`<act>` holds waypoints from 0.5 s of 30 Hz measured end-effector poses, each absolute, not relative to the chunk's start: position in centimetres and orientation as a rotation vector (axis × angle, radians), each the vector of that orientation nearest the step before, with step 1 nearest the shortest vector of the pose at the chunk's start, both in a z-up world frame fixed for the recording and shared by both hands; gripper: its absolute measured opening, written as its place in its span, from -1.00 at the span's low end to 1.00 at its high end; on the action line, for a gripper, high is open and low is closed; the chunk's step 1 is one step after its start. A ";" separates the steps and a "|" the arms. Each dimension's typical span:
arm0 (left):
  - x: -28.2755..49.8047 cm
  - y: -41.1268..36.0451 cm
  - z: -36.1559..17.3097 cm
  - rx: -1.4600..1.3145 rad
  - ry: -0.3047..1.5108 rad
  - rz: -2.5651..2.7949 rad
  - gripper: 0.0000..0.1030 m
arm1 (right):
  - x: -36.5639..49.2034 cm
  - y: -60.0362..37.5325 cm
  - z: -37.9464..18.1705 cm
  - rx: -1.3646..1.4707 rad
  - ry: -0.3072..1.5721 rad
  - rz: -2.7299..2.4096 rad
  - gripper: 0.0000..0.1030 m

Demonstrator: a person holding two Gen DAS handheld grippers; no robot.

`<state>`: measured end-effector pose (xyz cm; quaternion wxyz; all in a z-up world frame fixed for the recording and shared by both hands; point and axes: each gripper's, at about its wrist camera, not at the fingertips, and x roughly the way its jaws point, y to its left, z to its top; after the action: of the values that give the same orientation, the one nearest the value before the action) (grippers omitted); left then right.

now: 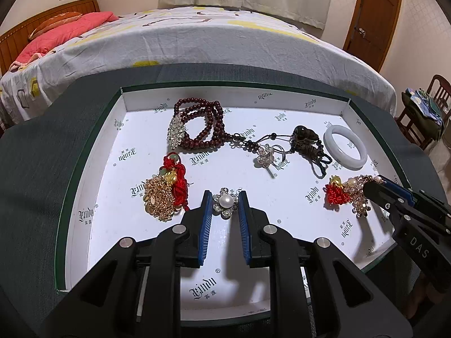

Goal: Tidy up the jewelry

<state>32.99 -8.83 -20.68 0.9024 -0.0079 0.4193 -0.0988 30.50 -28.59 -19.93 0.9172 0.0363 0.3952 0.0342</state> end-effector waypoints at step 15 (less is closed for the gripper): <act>32.6 -9.2 -20.4 -0.006 0.850 -0.216 -0.11 | 30.4 -28.3 -19.7 0.078 0.810 0.082 -0.23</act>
<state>32.63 -9.22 -20.40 0.9053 -0.0029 0.4117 -0.1047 30.38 -28.25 -19.73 0.9176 0.0380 0.3938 0.0399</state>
